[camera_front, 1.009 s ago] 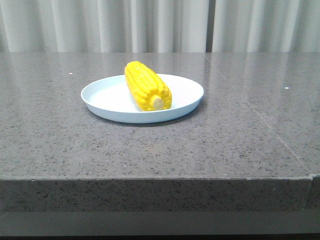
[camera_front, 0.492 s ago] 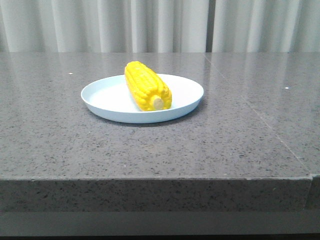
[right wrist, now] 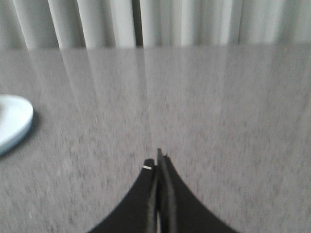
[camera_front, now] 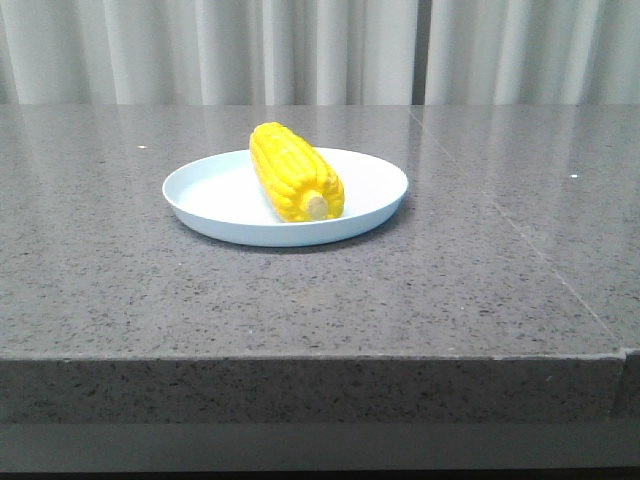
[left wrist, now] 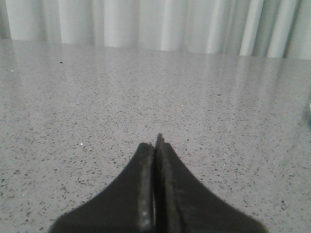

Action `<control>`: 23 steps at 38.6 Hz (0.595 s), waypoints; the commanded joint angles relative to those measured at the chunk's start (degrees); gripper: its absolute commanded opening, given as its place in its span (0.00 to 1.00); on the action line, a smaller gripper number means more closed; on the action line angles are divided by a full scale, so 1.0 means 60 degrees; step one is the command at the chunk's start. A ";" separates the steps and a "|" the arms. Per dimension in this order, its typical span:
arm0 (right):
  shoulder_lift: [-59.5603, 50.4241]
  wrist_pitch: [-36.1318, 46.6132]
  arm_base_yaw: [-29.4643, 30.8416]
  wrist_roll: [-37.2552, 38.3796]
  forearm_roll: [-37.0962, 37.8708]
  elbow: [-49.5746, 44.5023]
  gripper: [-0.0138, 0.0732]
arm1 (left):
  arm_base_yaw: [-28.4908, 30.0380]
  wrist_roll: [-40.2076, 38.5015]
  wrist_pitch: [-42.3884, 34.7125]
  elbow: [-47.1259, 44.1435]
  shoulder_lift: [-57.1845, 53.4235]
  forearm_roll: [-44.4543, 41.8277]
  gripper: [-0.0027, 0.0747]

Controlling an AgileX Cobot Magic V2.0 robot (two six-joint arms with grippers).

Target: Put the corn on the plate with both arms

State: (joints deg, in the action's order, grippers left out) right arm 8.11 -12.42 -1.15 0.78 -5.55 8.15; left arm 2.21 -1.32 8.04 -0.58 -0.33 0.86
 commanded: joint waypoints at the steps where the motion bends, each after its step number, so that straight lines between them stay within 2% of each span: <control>1: -0.0246 0.0934 -0.0034 -0.0129 0.0100 -0.0437 0.08 | 0.0020 -0.0001 -0.0765 -0.0207 -0.0166 0.0105 0.01; 8: -0.1020 0.1035 -0.0024 -0.0129 0.0100 -0.1423 0.08 | 0.0020 -0.0001 -0.0765 -0.0207 -0.0166 0.0105 0.01; 13: -0.1654 0.0649 -0.0024 -0.0129 0.0100 -0.1401 0.08 | 0.0020 -0.0001 -0.0765 -0.0207 -0.0166 0.0105 0.01; 23: -0.1615 0.0535 -0.0024 -0.0129 0.0100 -0.1401 0.08 | 0.0020 -0.0001 -0.0765 -0.0207 -0.0149 0.0105 0.01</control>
State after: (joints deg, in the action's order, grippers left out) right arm -0.62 -12.90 -1.26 0.71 -5.53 -1.54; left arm 2.21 -1.32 8.04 -0.58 -0.33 0.90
